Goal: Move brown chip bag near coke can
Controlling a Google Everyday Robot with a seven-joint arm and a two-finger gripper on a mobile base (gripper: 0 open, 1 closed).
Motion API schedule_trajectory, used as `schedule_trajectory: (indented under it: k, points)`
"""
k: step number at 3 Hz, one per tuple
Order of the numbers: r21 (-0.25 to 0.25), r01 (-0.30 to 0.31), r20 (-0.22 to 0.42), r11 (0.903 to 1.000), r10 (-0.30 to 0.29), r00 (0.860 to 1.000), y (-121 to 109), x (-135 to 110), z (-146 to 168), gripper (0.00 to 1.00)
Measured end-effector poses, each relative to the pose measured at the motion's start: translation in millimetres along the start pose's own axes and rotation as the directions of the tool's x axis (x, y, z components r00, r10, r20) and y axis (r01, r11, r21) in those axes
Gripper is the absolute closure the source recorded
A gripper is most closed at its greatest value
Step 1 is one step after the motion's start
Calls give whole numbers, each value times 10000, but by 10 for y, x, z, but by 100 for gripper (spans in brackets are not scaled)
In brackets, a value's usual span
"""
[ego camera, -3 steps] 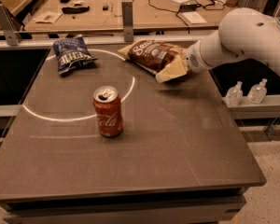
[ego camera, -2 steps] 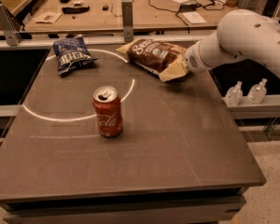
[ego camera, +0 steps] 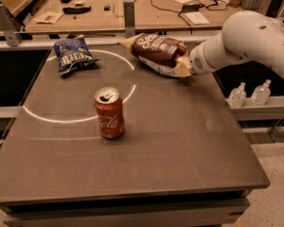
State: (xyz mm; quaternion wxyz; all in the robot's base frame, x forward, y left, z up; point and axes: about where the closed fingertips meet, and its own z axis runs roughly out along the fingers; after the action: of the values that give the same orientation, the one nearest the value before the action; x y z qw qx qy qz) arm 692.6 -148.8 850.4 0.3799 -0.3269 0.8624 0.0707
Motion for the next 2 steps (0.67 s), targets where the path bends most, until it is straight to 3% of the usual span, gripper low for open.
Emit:
schedule_trajectory:
  k: [1, 2]
  points:
    - [38, 81, 34, 10000, -81, 10000, -38, 43, -83, 100]
    - [-173, 372, 206, 9992, -368, 9991, 41, 67, -329, 100]
